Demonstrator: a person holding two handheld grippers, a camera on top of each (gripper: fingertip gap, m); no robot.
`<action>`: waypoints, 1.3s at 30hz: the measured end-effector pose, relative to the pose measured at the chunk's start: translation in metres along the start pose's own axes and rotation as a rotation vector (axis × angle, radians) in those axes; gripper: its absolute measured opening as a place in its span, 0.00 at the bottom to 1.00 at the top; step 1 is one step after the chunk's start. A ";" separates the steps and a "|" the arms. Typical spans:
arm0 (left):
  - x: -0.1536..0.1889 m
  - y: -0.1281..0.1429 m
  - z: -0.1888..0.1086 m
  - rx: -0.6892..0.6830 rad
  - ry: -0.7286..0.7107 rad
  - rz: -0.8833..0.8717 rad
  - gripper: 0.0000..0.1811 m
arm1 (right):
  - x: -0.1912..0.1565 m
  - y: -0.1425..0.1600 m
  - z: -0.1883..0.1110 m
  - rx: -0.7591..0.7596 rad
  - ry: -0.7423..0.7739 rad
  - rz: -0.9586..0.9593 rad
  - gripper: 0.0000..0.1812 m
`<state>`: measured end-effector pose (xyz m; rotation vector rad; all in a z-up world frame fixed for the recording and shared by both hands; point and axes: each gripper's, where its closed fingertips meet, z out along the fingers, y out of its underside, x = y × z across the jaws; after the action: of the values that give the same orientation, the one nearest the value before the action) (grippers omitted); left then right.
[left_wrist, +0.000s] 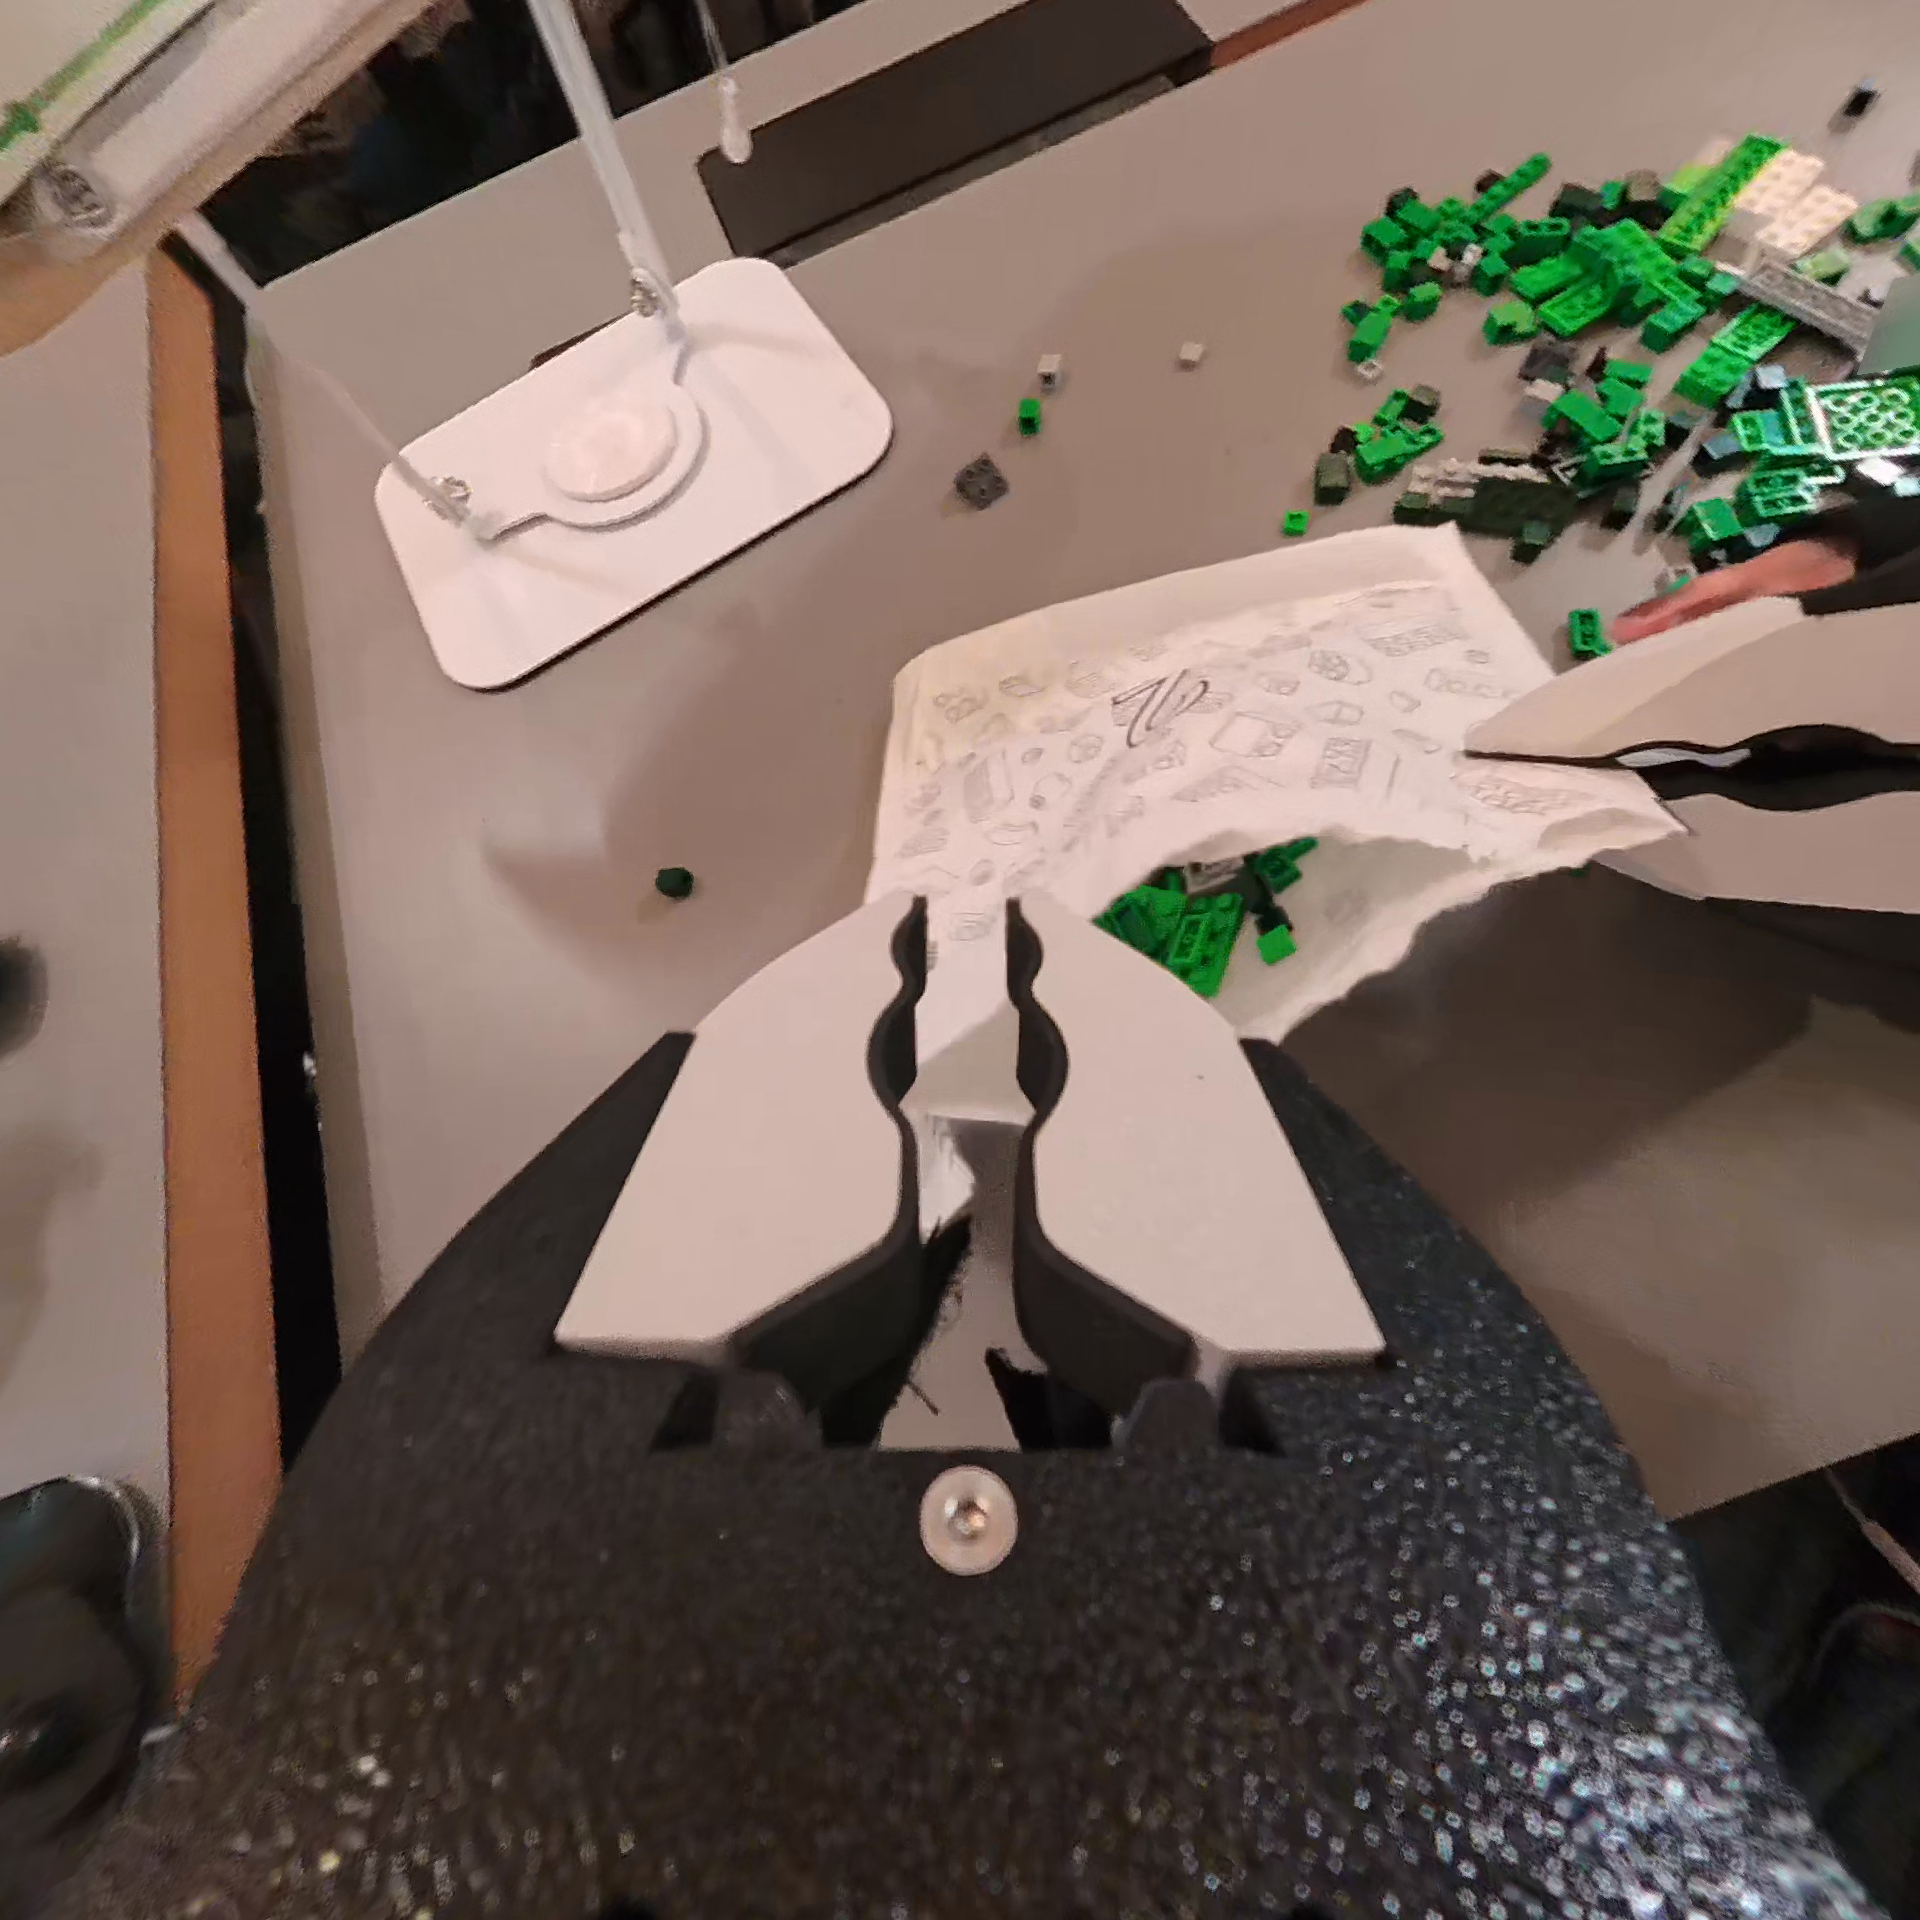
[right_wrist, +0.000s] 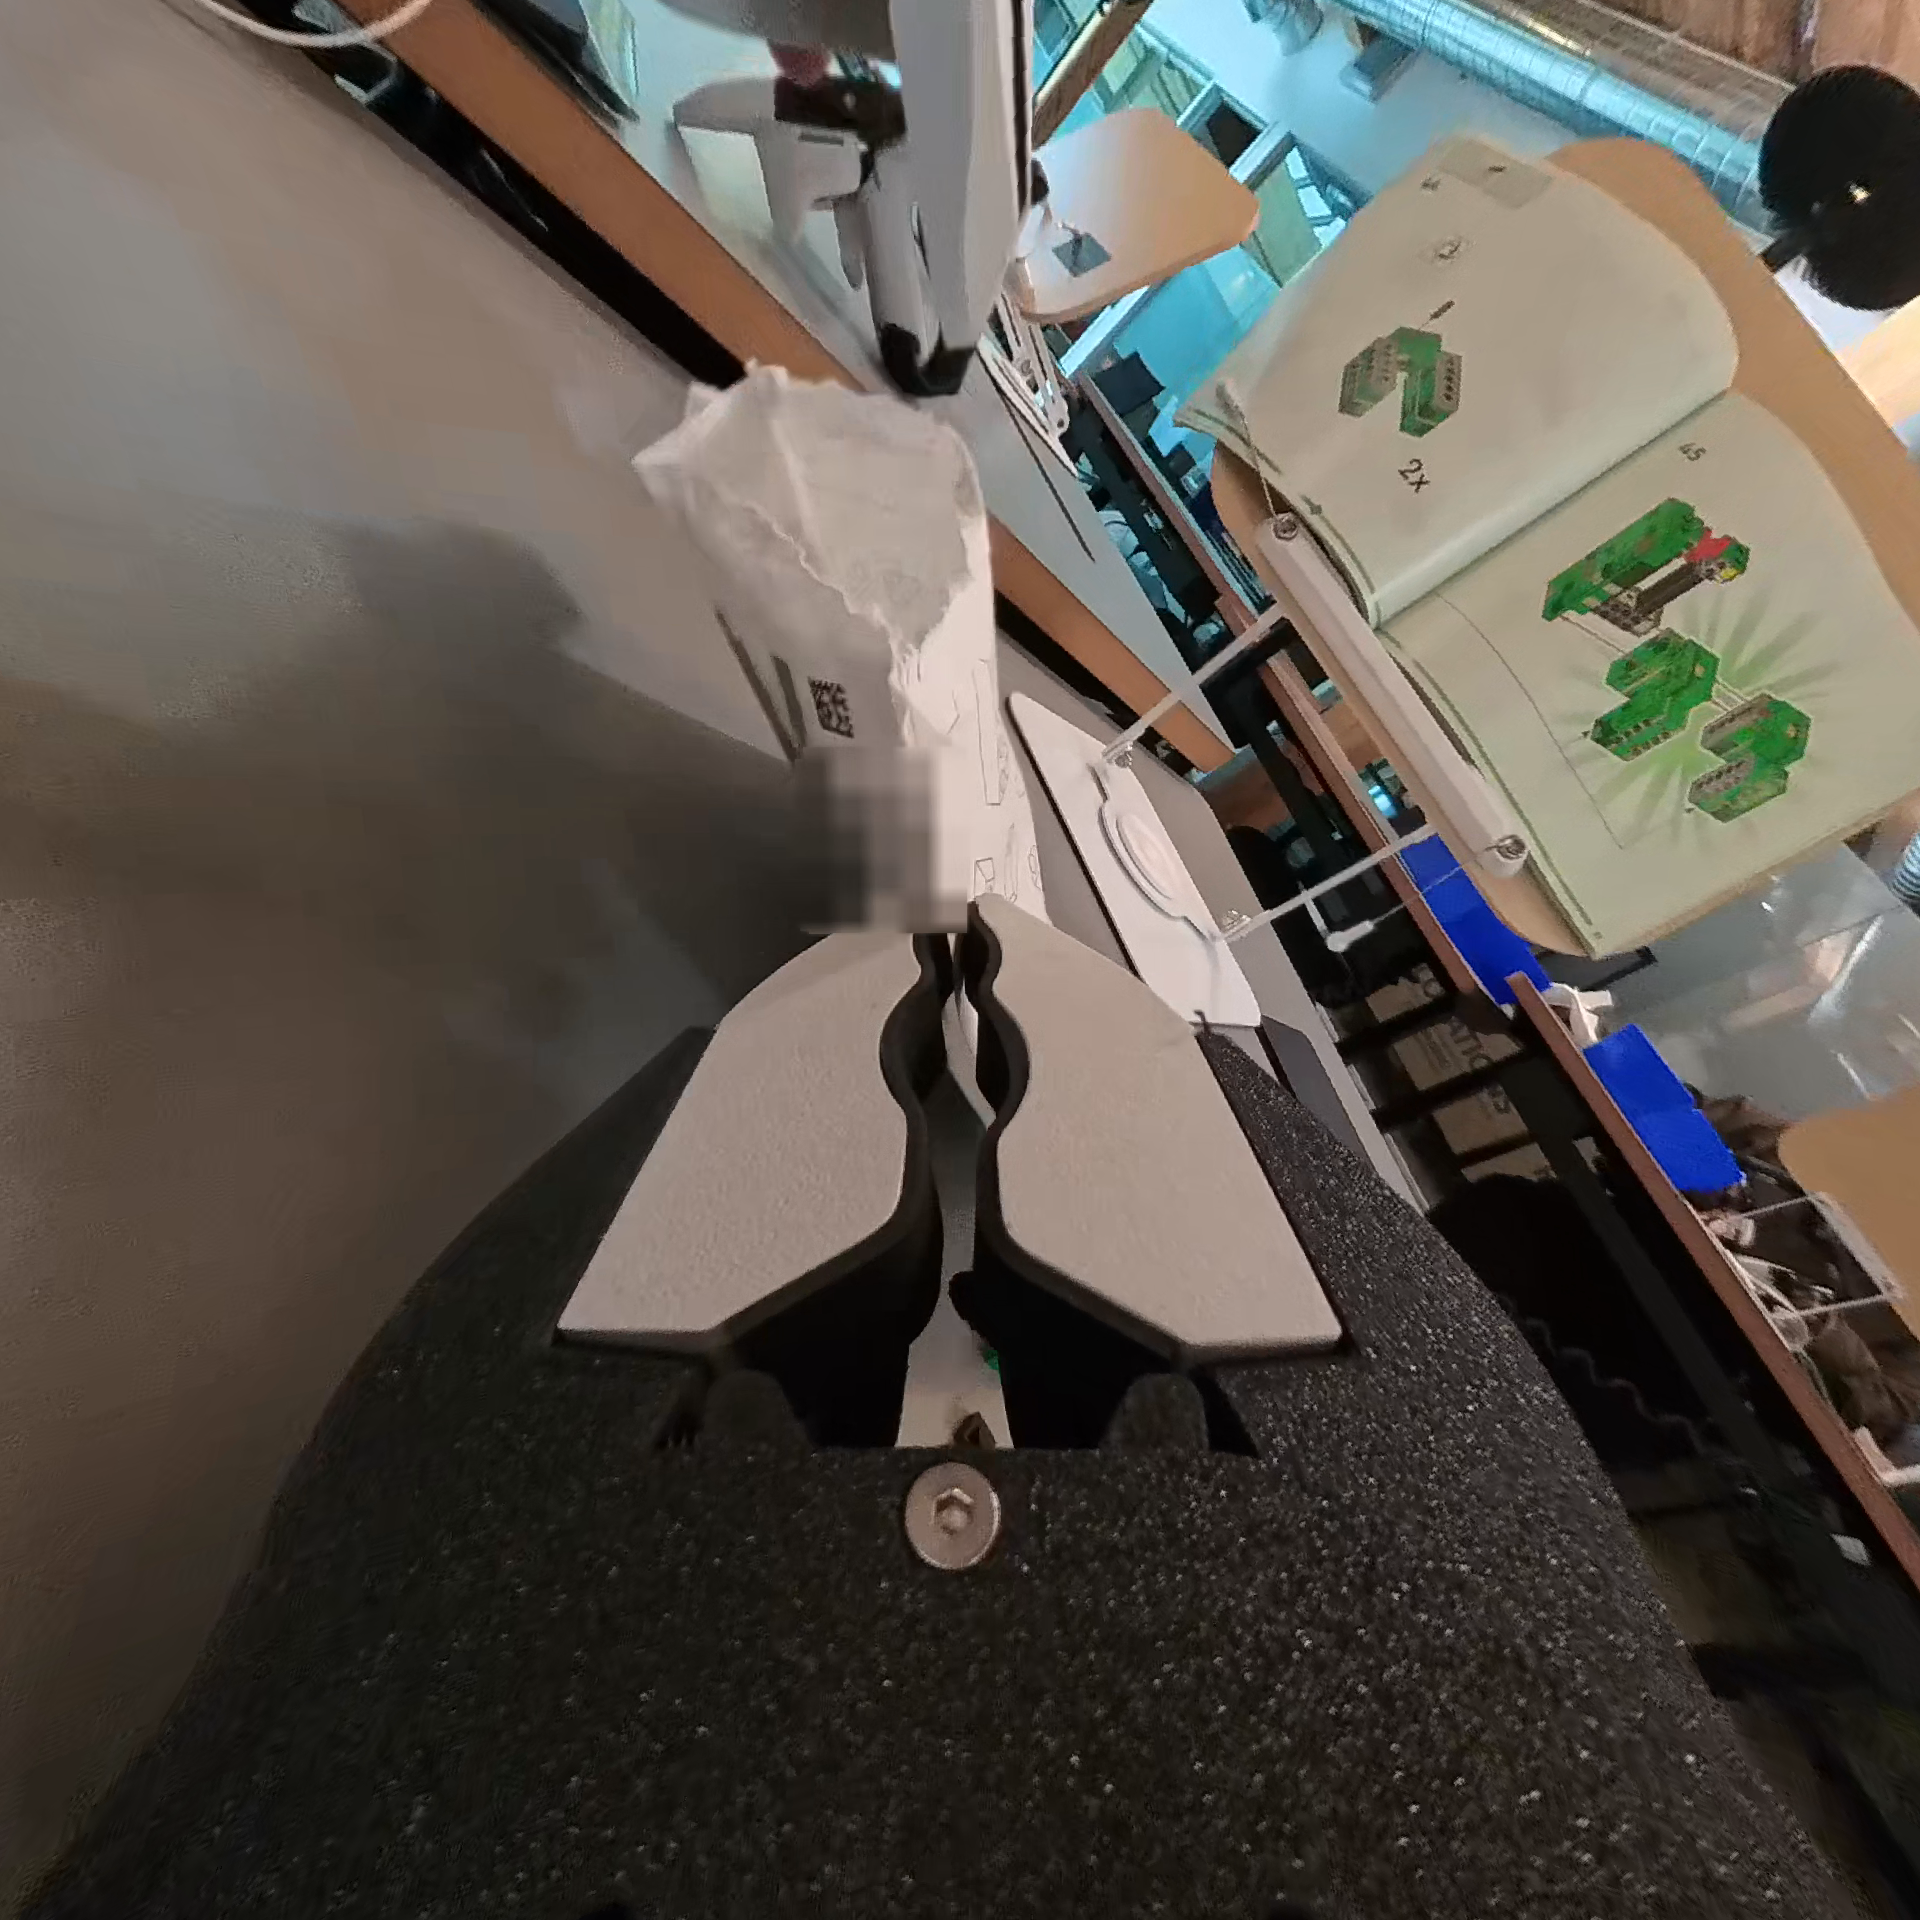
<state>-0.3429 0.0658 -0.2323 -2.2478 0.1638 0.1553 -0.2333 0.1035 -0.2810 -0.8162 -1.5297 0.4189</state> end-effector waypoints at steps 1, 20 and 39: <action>-0.003 0.000 -0.001 0.006 -0.009 -0.008 0.07 | 0.000 0.000 0.000 -0.004 0.000 0.002 0.00; -0.006 -0.002 0.004 0.012 -0.040 0.018 0.01 | -0.053 0.025 0.008 -0.183 -0.258 -0.215 0.01; -0.039 -0.019 0.044 0.145 -0.198 0.053 0.19 | 0.040 -0.002 -0.032 0.126 -0.136 0.398 0.24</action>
<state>-0.3800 0.1149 -0.2388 -2.0704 0.1244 0.3813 -0.2010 0.1236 -0.2467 -1.0106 -1.4461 0.8701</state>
